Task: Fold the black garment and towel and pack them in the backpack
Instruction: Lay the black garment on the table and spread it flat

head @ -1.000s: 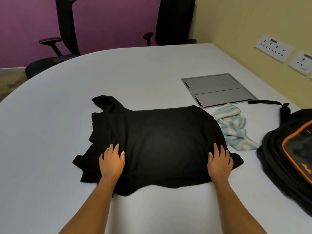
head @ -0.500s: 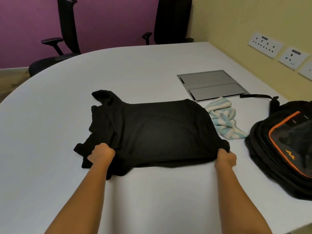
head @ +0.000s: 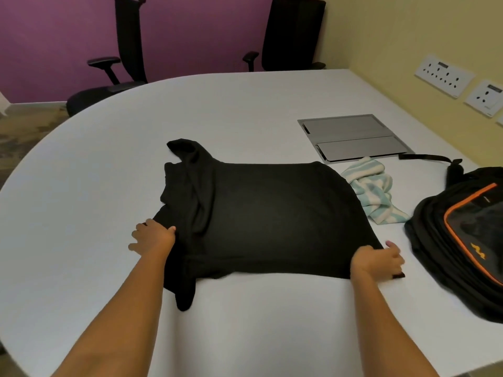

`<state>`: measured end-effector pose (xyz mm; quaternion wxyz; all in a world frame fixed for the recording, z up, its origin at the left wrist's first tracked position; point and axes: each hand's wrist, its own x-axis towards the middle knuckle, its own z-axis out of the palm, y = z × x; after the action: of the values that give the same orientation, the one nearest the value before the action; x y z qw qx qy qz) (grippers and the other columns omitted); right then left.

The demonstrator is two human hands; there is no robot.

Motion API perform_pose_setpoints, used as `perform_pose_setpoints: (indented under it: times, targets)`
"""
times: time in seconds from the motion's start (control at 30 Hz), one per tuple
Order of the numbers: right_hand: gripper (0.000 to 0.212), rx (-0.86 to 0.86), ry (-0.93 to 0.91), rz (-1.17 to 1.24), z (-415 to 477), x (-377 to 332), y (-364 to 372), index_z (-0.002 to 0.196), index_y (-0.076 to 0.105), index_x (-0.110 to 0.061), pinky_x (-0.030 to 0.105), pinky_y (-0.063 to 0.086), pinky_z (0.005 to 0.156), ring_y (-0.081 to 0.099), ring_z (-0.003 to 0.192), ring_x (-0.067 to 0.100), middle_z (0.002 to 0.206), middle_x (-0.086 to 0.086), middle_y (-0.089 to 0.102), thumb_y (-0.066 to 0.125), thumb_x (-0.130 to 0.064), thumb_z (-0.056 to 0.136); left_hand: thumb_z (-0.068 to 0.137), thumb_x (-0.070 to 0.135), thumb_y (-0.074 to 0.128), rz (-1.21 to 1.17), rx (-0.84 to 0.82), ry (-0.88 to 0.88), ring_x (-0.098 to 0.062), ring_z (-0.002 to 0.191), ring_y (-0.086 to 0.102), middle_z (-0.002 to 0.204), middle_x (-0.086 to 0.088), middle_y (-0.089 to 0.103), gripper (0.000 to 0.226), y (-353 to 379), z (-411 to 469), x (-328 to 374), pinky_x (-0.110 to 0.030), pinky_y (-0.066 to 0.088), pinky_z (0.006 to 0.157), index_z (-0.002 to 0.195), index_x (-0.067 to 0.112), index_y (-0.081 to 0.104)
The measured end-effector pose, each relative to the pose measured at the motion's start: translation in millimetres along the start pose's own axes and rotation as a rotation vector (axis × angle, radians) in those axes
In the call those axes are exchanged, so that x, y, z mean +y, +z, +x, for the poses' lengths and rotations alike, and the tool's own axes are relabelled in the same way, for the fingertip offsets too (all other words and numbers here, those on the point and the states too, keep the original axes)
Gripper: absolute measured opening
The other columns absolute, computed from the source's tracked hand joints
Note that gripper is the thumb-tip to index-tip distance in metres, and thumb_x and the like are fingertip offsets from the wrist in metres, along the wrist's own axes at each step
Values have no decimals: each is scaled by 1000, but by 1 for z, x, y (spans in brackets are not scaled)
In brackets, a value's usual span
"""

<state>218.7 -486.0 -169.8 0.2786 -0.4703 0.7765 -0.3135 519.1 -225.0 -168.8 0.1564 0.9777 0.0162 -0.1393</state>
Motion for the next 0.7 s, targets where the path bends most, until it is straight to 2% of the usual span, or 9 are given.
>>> perform_pose_setpoints:
  times: [0.1,0.17,0.27,0.33,0.43,0.57,0.6,0.7]
  targets:
    - [42,-69,-292,-93,-27,0,25,129,48,-11,46,39,98,43,120,36,134,19,44,51,-3,87,88,29,64,-145,-99,-31,-40,128,39,139,-24,38,68,9,13,-15,-50,34,104,140,0,30]
    - [40,-190,-485,-160,-53,2,43,126,52,-13,41,43,96,47,118,31,130,15,49,53,-4,88,88,21,63,-160,-142,61,-42,126,42,139,-24,40,65,13,19,-25,-50,37,104,142,3,30]
    - [39,-401,-722,-288,-84,6,61,129,51,-19,32,41,98,48,121,20,133,4,50,55,-11,91,93,7,50,-86,-157,195,-39,124,47,138,-19,46,49,13,29,-34,-47,40,104,141,12,40]
    - [41,-554,-843,-388,-101,9,71,136,46,-23,31,37,103,44,127,17,141,0,44,51,-18,95,95,5,45,22,-157,254,-36,122,50,137,-17,49,41,9,33,-38,-42,41,103,135,12,50]
    - [44,-702,-939,-625,-115,16,80,145,32,-28,37,30,110,27,140,18,154,-3,27,36,-31,101,94,7,46,105,-165,218,-35,107,57,121,-21,57,26,-2,41,-41,-36,46,92,116,0,59]
    - [46,-737,-951,-784,-114,17,77,148,24,-32,38,25,113,14,146,18,158,-7,16,27,-35,103,90,15,55,227,-309,106,-32,107,59,120,-20,56,33,-33,57,-47,-35,49,93,119,-2,52]
    - [46,-751,-946,-794,-114,16,76,148,23,-32,39,25,113,14,146,17,158,-7,15,27,-34,103,89,13,56,247,-347,88,-31,103,60,116,-20,56,29,-42,61,-47,-35,51,93,113,-3,53]
    - [47,-788,-916,-805,-116,14,75,149,21,-33,41,22,114,11,146,18,159,-7,12,29,-34,103,89,10,56,321,-363,66,-24,77,59,89,-15,58,9,-65,75,-49,-34,50,85,87,1,56]
